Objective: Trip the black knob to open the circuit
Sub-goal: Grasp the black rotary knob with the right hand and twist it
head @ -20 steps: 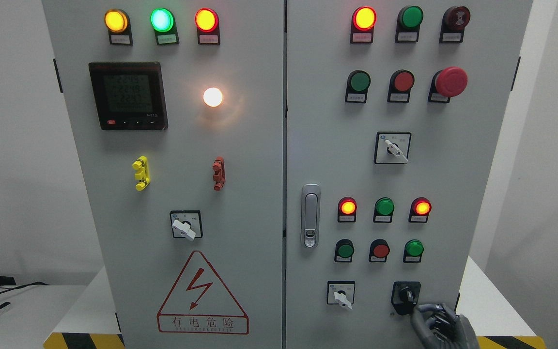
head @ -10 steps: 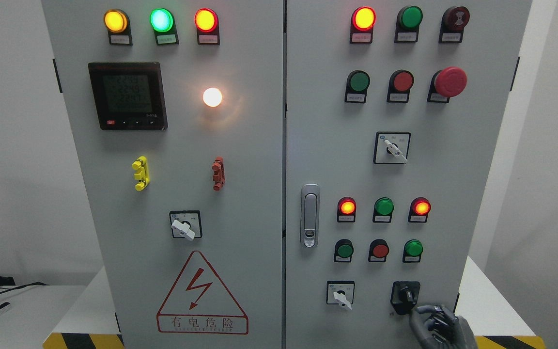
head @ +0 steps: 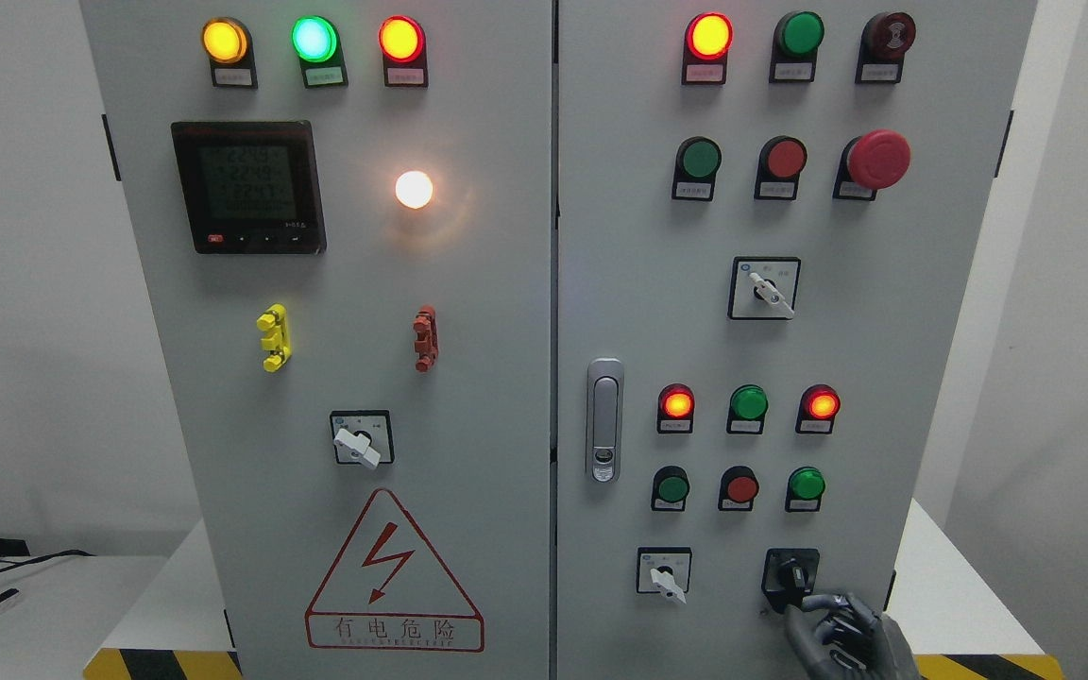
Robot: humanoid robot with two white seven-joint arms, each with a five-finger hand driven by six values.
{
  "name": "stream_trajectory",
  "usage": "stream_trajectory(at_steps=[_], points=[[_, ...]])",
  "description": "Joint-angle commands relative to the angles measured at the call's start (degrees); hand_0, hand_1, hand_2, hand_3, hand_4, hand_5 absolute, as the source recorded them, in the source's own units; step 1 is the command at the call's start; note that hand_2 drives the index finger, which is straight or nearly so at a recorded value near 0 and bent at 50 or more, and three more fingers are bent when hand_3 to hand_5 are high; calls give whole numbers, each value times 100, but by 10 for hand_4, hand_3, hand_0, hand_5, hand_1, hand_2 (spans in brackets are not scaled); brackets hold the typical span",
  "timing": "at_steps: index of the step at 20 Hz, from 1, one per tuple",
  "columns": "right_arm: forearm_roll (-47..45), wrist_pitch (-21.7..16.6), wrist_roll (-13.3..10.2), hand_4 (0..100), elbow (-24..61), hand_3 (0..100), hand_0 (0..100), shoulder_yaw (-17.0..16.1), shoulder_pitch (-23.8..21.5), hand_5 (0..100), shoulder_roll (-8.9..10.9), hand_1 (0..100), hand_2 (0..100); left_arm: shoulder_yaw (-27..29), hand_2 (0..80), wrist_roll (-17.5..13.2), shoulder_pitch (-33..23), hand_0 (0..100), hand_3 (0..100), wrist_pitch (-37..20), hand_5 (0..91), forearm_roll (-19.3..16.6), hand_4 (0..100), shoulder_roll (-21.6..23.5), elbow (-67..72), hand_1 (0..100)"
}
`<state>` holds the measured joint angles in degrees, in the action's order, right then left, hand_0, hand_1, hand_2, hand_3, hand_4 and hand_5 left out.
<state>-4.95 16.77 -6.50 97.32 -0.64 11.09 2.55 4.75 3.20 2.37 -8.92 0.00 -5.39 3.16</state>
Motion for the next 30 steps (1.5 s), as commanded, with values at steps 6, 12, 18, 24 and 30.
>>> stream_trajectory(at_steps=[6,12,18,24,30], points=[[3,81,-18,765,173,850,461,108,7,794,-18,797,506,0,0,-4,0,120,0,-5,0,-176,0,3,0,389],[3,116,-26,765,226,850,461,170,7,794,-36,796,506,0,0,-4,0,120,0,-5,0,-176,0,3,0,389],[-5,116,-62,766,243,851,461,240,-2,794,-88,796,505,0,0,-4,0,120,0,-5,0,-176,0,3,0,389],[3,125,-62,766,217,851,462,284,-11,794,-88,796,504,0,0,-4,0,120,0,-5,0,-176,0,3,0,389],[-14,133,-62,767,199,852,464,275,-2,794,-106,795,503,0,0,-4,0,120,0,-5,0,-176,0,-6,0,389]])
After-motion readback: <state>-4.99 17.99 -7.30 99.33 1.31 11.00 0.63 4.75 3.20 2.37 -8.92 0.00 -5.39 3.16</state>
